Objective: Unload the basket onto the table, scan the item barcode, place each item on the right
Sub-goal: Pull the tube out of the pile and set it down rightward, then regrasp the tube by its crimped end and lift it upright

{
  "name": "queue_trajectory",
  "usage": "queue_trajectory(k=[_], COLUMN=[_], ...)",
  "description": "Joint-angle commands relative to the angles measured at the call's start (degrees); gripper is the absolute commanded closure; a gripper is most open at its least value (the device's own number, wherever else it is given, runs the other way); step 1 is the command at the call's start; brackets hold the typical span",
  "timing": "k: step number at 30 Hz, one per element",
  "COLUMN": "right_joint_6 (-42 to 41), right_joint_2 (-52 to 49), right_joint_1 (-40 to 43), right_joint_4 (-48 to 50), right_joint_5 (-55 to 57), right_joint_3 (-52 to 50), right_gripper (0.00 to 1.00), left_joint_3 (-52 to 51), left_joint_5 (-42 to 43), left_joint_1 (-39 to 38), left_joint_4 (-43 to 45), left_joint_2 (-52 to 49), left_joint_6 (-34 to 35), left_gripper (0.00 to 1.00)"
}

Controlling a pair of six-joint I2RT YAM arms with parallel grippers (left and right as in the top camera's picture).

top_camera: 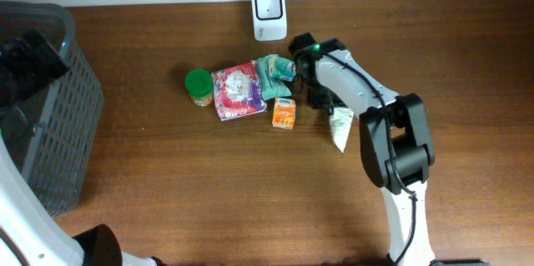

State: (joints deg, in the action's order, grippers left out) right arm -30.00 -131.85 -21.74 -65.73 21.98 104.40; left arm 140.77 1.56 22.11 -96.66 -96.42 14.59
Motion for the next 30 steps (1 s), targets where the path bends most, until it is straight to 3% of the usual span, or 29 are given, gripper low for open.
queue_trajectory(k=[1,2,9,14,15,21,25,28,30], right_joint_6=[-0.5,-0.5,10.6,11.0,14.0,14.8,14.8,14.8,14.8], right_joint_2=[0.2,0.2,0.3,0.2,0.2,0.2,0.2,0.2,0.2], right_joint_1=[-3.1,-3.3,-0.8,7.6,9.0,9.3,7.9,5.5,3.7], right_joint_4=[-1.7,-4.8,-23.6,-25.0,-24.9,-20.5,-17.7,-17.2,-16.4], right_joint_5=[-7.0,-7.1,-10.6,-12.6,-15.0,-18.5,-21.4,-21.8,-21.8], right_joint_3=[3.0,6.5,32.5,30.7,29.1,18.7,16.9,16.9,16.9], right_gripper=[0.13,0.01,0.01,0.02,0.08,0.07,0.08,0.23,0.25], left_joint_3=[0.0,0.0,0.0,0.0,0.0,0.0,0.0,0.0,0.0], left_joint_5=[0.2,0.2,0.2,0.2,0.2,0.2,0.2,0.2,0.2], left_joint_1=[0.2,0.2,0.2,0.2,0.2,0.2,0.2,0.2,0.2], left_joint_4=[0.0,0.0,0.0,0.0,0.0,0.0,0.0,0.0,0.0], left_joint_2=[0.4,0.4,0.4,0.4,0.4,0.4,0.4,0.4,0.4], left_joint_6=[0.5,0.5,0.5,0.5,0.5,0.5,0.5,0.5,0.5], left_gripper=[0.01,0.01,0.01,0.01,0.01,0.01,0.01,0.01,0.01])
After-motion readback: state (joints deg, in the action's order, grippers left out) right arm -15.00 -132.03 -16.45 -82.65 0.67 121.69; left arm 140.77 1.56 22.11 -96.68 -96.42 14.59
